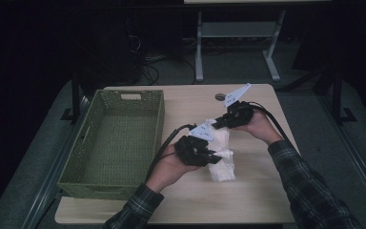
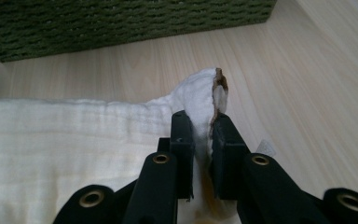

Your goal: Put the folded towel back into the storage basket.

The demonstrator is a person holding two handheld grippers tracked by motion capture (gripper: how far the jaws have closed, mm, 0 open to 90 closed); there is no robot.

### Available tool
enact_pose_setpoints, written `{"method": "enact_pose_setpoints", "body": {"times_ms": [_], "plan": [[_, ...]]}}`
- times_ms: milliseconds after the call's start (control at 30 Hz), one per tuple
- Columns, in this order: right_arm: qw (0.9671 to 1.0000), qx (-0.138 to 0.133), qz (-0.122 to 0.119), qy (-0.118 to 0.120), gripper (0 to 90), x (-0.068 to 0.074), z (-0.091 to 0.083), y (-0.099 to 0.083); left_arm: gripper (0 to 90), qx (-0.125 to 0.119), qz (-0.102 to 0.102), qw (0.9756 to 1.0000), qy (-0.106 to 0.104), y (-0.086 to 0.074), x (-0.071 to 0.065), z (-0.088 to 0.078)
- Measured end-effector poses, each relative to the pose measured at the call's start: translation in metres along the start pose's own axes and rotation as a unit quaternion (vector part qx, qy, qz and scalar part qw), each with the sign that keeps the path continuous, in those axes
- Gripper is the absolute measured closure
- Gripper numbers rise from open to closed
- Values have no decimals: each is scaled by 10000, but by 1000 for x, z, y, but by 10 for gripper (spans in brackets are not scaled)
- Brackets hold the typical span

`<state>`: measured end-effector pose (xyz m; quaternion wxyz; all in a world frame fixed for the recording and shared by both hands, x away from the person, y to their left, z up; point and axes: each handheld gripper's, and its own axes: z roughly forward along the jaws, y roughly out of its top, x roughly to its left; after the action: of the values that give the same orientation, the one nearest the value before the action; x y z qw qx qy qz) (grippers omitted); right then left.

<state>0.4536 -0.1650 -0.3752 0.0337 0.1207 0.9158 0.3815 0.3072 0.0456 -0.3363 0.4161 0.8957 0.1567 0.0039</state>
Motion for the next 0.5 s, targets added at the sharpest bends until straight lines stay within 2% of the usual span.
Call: {"method": "enact_pose_setpoints", "body": {"times_ms": [267, 300, 500], "plan": [[9999, -40, -110, 6, 805, 3, 8, 31, 812, -99, 10, 10000, 3, -9, 10, -29], [9998, -54, -184, 7, 805, 3, 10, 36, 813, -100, 20, 9999, 9, -11, 11, -33], [9995, -103, -288, -27, 805, 5, 16, 58, 812, -251, -26, 9997, 61, -20, 18, -57]]}}
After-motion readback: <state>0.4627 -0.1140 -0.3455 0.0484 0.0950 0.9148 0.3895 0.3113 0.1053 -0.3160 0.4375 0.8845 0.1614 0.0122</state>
